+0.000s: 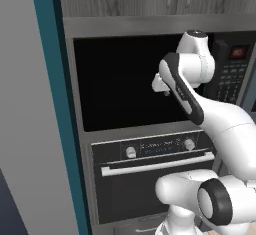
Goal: Place the sponge inside the microwave to prepare for sanitizing.
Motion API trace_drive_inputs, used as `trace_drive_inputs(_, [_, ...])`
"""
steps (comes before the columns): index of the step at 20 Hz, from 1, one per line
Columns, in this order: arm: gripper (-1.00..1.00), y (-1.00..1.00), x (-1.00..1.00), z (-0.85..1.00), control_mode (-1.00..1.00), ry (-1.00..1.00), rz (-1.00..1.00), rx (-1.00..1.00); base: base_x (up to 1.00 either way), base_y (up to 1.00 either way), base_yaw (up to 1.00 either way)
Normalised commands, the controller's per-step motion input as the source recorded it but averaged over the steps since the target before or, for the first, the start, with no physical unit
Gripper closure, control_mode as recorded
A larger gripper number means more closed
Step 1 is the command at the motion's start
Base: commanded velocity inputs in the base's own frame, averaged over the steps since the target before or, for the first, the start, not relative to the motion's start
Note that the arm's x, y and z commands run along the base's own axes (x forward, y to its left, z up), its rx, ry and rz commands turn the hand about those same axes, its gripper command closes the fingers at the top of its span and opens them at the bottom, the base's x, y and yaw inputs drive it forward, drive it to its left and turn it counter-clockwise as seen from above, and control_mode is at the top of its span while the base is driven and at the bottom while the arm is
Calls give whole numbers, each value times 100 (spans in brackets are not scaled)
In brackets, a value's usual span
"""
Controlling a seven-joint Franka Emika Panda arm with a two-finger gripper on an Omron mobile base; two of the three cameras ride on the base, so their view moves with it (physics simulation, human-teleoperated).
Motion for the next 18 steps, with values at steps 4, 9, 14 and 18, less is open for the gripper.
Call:
trace_drive_inputs(4, [-100, -9, -18, 0, -100, 0, 0, -1, 0, 0, 0])
trace_drive_inputs(9, [-100, -10, -35, 4, -100, -11, -1, -1, 0, 0, 0])
trace_drive_inputs(14, [-100, -27, -42, 7, -100, -26, -5, -1, 0, 0, 0])
trace_drive_inputs(18, [-100, -41, -48, 15, -100, -15, -12, 0, 0, 0, 0])
